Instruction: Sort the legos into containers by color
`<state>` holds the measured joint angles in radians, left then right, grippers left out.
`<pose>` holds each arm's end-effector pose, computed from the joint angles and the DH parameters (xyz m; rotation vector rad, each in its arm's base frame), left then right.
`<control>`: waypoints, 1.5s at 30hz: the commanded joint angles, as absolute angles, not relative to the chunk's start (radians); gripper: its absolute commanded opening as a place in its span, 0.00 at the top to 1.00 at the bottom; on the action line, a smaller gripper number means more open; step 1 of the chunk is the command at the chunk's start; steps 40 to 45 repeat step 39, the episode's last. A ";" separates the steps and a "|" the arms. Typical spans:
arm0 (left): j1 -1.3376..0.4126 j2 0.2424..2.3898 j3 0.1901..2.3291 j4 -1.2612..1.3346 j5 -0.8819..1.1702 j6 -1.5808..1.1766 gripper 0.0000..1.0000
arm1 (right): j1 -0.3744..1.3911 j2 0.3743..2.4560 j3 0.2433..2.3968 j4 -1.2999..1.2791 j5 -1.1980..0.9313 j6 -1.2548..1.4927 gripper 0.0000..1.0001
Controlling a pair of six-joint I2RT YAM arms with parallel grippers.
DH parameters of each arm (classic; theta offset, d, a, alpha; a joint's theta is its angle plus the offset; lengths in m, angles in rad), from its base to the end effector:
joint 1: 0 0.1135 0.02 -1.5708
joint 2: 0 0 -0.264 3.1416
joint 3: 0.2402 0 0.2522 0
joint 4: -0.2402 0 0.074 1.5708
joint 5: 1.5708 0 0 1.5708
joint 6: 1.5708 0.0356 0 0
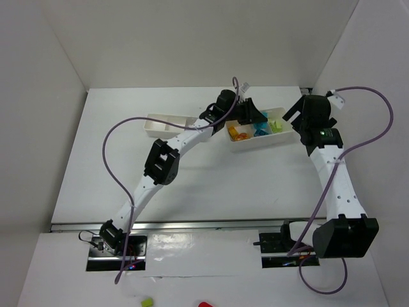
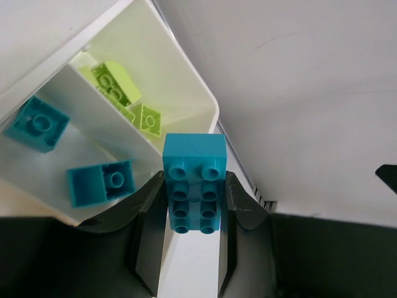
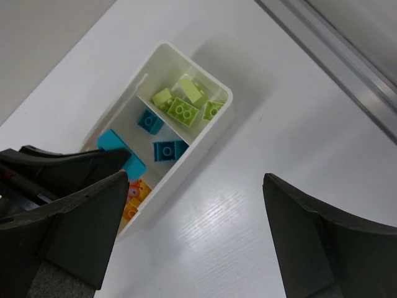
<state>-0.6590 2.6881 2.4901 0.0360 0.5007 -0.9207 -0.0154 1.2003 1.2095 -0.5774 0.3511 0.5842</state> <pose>0.4743 -0.3890 0.2228 0.1659 1.9910 -1.5298 0.2591 -0.0162 0.3640 0.8117 1.9376 -0.0345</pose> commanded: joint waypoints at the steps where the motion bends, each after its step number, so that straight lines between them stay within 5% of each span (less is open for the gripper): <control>1: -0.667 2.712 2.551 0.162 0.439 -0.950 0.91 | -0.011 1.189 1.213 -0.653 0.348 0.592 0.04; 3: -0.667 2.724 2.551 0.178 0.439 -0.960 0.81 | -0.011 1.189 1.227 -0.667 0.348 0.592 0.04; 6: -0.667 2.734 2.551 0.178 0.424 -0.969 0.44 | -0.011 1.200 1.236 -0.667 0.348 0.572 0.04; 7: -0.667 2.734 2.551 0.178 0.423 -0.969 0.18 | -0.011 1.210 1.246 -0.658 0.348 0.572 0.04; 9: -0.667 2.734 2.551 0.187 0.413 -0.960 0.00 | -0.011 1.210 1.246 -0.658 0.348 0.572 0.04; 21: -0.655 2.611 2.488 0.137 0.477 -0.901 0.00 | -0.011 1.210 1.246 -0.649 0.357 0.562 0.00; 27: -0.592 2.263 2.220 -0.148 0.536 -0.692 0.00 | -0.029 1.318 1.316 -0.764 0.458 0.588 0.00; 39: -0.445 1.370 1.470 -0.422 0.079 -0.353 0.00 | -0.029 1.241 1.175 -0.753 0.520 0.580 0.00; 45: -0.445 1.370 1.470 -0.422 0.079 -0.353 0.00 | -0.029 1.241 1.175 -0.753 0.520 0.580 0.00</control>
